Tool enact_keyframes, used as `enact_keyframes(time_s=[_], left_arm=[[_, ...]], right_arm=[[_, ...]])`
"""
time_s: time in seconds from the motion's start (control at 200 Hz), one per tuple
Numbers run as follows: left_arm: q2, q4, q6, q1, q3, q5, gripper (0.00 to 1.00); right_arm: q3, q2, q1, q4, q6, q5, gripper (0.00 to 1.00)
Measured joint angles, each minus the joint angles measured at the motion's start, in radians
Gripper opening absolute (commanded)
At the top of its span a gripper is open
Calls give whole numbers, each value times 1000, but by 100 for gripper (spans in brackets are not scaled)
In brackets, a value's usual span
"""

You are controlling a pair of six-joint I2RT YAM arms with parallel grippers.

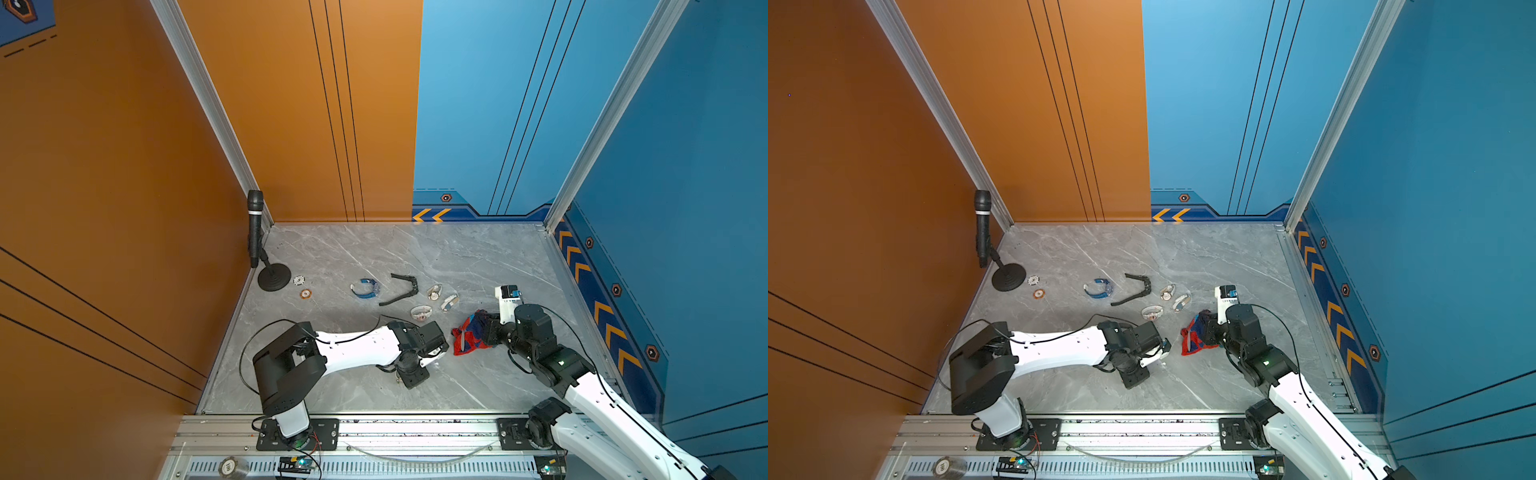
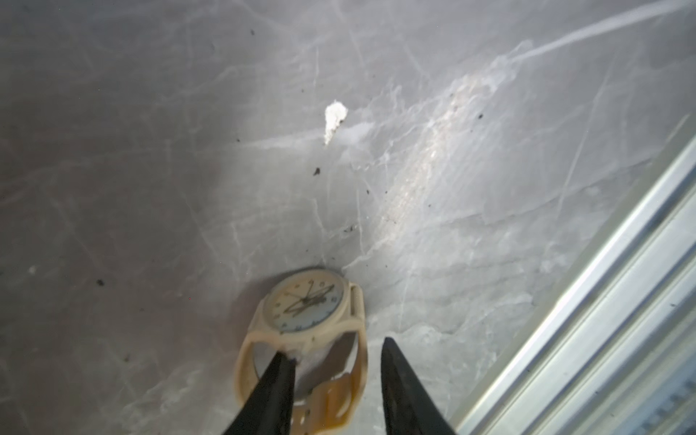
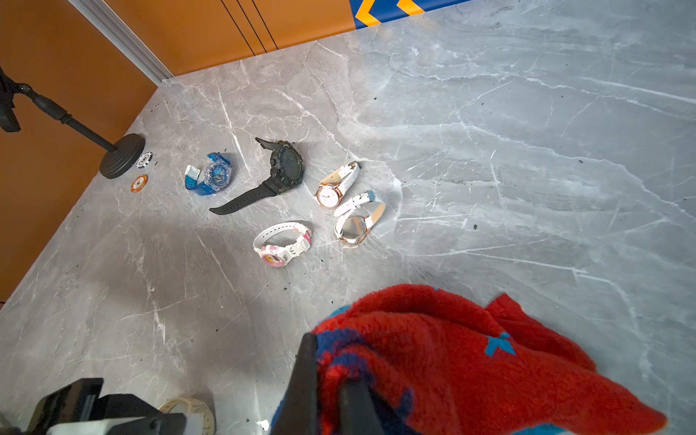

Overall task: Wipe the watch dial
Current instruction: Move the watch to the center of the board.

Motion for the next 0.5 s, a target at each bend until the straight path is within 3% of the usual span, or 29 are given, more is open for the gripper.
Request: enact_keyframes(time_s=[0.22,0.401,0.496], left_arm=[[-158,3,-242,23,-56,-16,59],[-278,1,-649,47,-182,-51,58],[-327,-3,-802,32,-237,-51,59]], right_arm=[[0,12,0,3,0,-13,0],[0,15,0,20,0,-23,0],[0,24,0,33,1,-27,0]])
